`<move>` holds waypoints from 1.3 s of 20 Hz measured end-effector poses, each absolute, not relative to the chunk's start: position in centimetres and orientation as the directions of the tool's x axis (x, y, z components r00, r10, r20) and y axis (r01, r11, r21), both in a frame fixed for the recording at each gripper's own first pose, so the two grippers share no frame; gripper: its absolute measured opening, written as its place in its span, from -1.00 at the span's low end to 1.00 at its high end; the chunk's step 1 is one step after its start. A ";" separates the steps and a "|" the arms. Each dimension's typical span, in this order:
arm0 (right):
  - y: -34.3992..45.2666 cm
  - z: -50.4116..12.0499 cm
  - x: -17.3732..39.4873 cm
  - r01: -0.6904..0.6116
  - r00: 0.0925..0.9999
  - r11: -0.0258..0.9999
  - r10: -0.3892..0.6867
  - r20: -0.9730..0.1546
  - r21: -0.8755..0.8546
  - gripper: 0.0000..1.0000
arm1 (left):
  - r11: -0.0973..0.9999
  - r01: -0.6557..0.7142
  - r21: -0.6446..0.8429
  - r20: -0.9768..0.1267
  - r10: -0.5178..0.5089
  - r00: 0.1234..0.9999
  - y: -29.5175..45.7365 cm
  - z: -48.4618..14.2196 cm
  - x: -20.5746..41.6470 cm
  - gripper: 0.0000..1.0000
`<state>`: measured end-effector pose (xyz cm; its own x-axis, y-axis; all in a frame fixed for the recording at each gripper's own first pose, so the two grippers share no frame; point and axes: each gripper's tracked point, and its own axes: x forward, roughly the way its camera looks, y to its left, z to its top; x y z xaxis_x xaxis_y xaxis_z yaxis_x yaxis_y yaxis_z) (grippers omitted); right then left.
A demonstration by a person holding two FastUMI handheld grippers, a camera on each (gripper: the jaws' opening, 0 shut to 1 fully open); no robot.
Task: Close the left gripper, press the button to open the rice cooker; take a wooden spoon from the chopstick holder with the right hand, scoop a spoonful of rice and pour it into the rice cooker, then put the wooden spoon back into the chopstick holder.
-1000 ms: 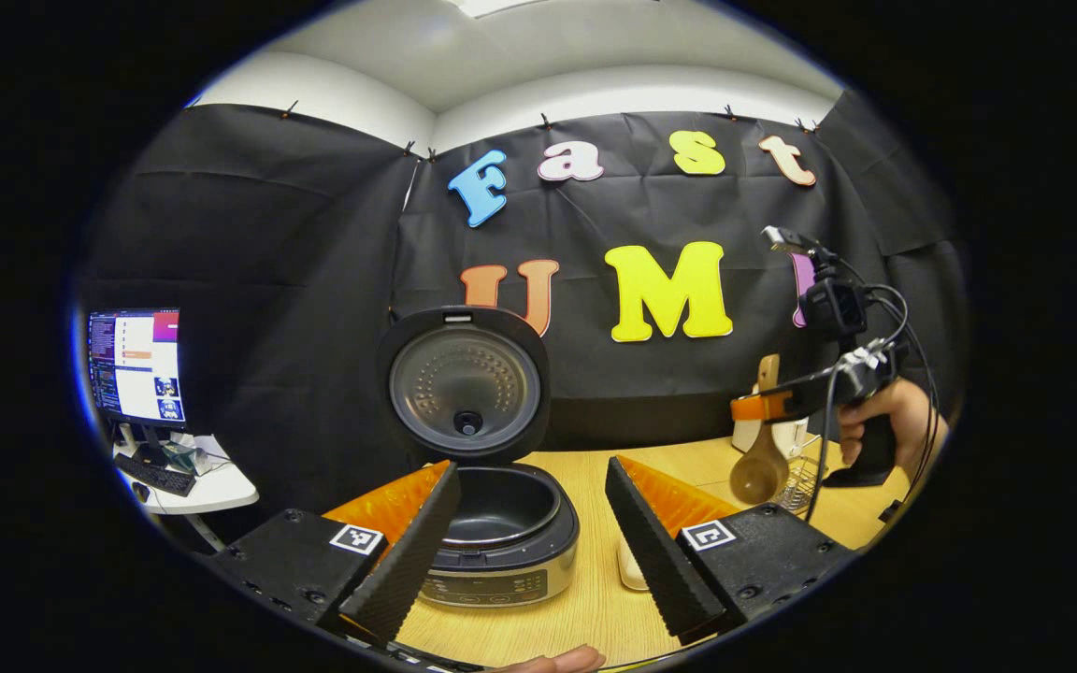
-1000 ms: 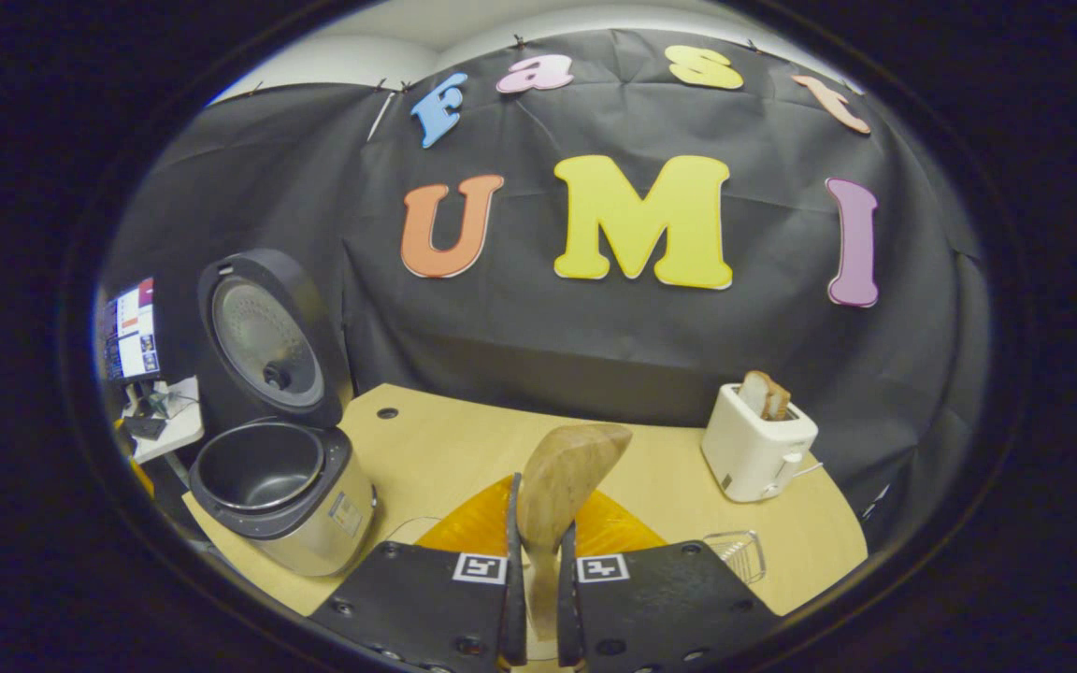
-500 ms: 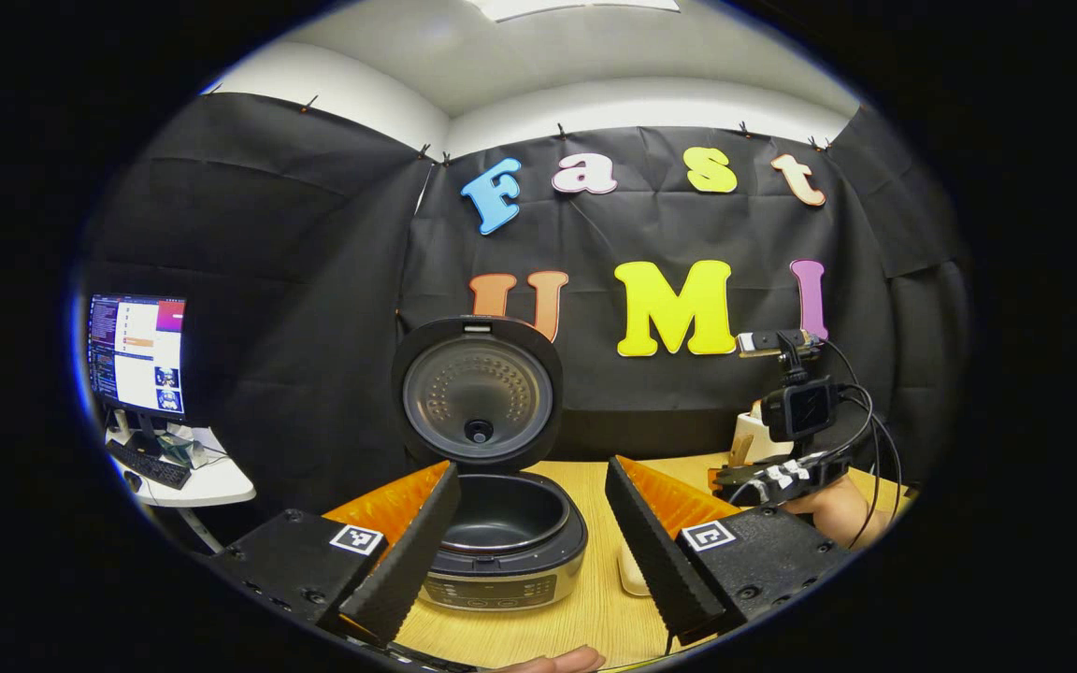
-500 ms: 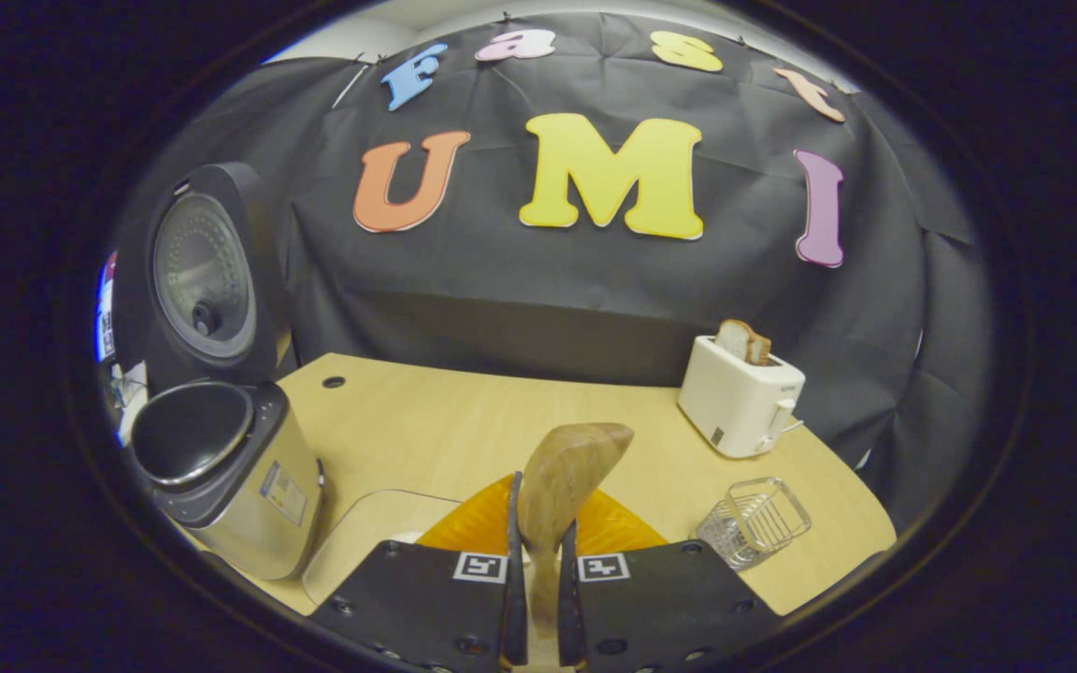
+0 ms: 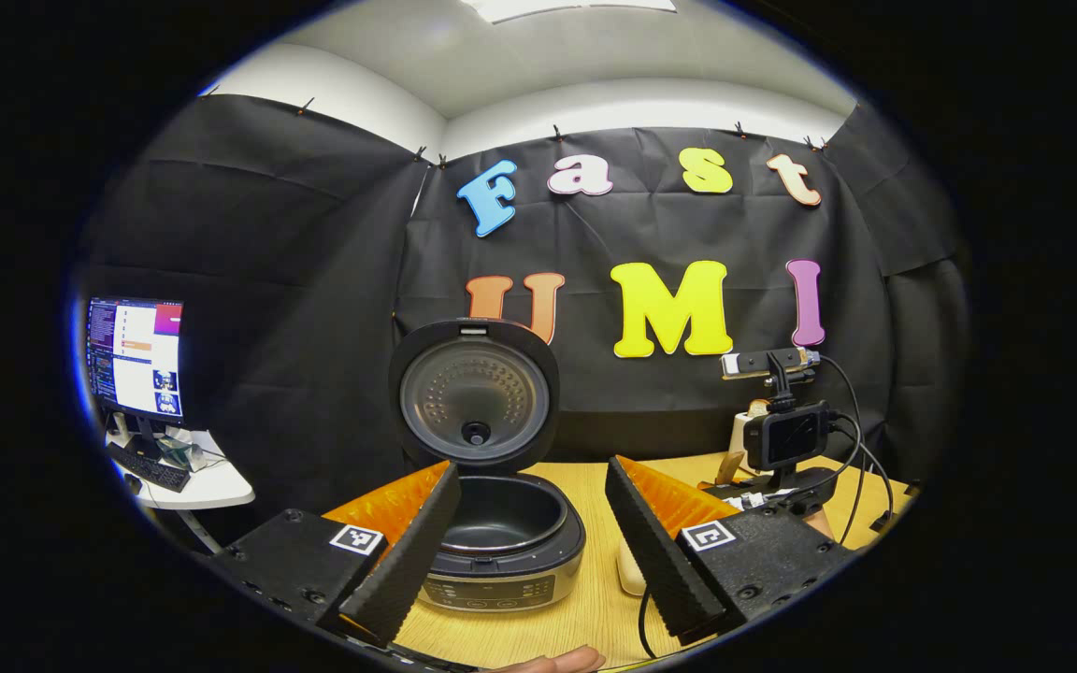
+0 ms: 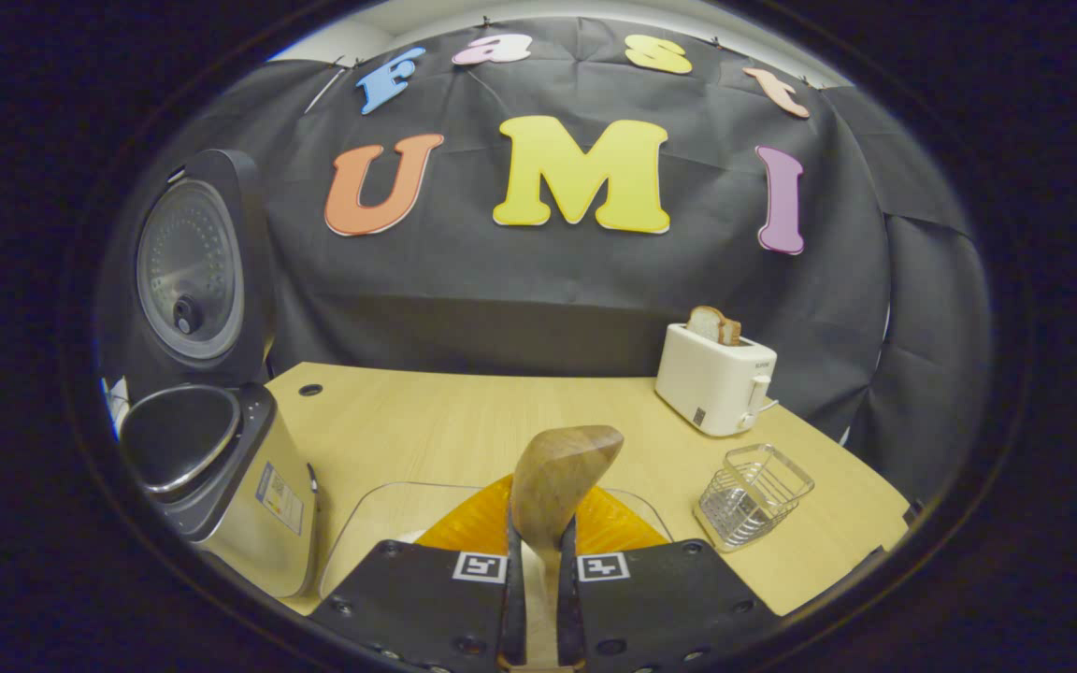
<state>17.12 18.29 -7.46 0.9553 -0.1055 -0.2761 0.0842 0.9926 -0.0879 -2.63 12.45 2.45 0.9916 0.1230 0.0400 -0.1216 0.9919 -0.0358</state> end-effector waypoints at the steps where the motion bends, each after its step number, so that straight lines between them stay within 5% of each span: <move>1: 18.6 -7.5 17.0 0.083 0.955 0.993 -0.103 -0.279 -0.083 -0.75 | 0.992 -0.124 -0.036 0.041 0.126 0.991 12.6 2.5 -2.6 0.99; 14: 19.8 -7.9 16.0 0.072 0.932 0.950 0.043 -0.359 0.302 -0.75 | 0.989 -0.130 -0.074 0.037 0.133 0.990 13.4 2.3 -2.5 0.99; 20: 17.6 -8.6 16.3 0.137 0.908 0.771 0.153 -0.389 0.622 -0.74 | 0.989 -0.125 -0.072 0.037 0.128 0.991 13.2 2.3 -2.5 0.99; 26: 17.6 -8.7 16.5 0.125 0.897 0.660 0.245 -0.369 0.741 -0.74 | 0.988 -0.131 -0.081 0.032 0.134 0.990 13.5 2.1 -2.6 0.99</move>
